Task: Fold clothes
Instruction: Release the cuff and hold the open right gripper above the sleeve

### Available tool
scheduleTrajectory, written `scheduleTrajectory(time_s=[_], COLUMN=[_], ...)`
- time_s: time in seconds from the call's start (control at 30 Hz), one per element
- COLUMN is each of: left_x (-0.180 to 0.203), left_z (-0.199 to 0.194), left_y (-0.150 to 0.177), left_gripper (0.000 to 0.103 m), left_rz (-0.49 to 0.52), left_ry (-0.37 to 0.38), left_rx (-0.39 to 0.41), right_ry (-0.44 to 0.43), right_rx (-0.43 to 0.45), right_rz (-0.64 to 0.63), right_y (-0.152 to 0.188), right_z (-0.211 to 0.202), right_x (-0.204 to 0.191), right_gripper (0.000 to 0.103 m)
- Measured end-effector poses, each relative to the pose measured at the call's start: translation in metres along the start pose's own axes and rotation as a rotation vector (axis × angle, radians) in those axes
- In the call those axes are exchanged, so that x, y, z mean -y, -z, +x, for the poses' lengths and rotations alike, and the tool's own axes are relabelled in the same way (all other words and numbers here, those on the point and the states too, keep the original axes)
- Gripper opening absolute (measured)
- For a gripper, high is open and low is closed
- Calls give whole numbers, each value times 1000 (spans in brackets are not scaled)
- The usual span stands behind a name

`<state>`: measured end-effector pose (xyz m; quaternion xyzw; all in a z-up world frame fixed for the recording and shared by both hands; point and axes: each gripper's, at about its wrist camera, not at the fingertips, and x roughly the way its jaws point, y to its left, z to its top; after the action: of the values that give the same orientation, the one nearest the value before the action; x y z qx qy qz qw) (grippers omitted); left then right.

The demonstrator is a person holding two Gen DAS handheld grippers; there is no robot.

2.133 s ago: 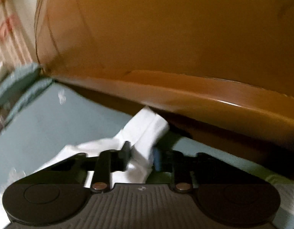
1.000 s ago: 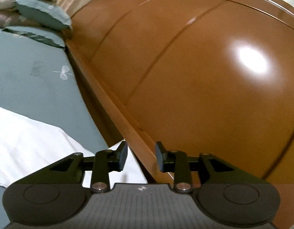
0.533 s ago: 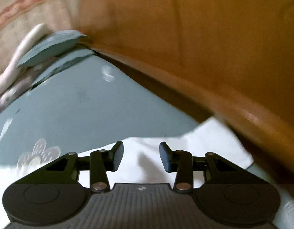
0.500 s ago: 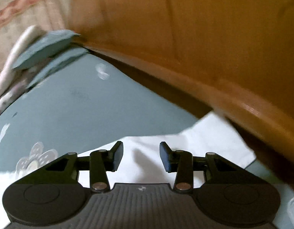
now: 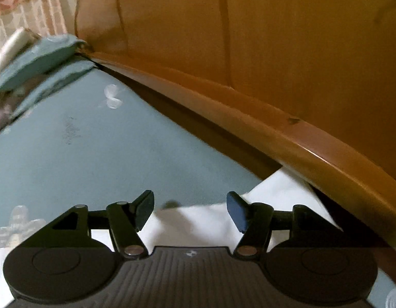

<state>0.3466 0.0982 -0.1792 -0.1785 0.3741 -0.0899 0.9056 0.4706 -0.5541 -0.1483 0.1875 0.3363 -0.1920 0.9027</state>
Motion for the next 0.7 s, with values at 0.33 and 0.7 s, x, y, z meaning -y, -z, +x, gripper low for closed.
scheduleTrajectory(time_s=[0.33,0.7], left_x=[-1,-3], left_z=[0,0], left_y=[0,-1], left_gripper=[102,102], left_rz=[-12,-20], left_ry=[7,20], left_rx=[3,2], right_ry=[33,12], right_rx=[-22,2], right_rz=[42,-123], right_y=[10,8], right_z=[19,-15], right_x=[13,-32], right_gripper=[84,96])
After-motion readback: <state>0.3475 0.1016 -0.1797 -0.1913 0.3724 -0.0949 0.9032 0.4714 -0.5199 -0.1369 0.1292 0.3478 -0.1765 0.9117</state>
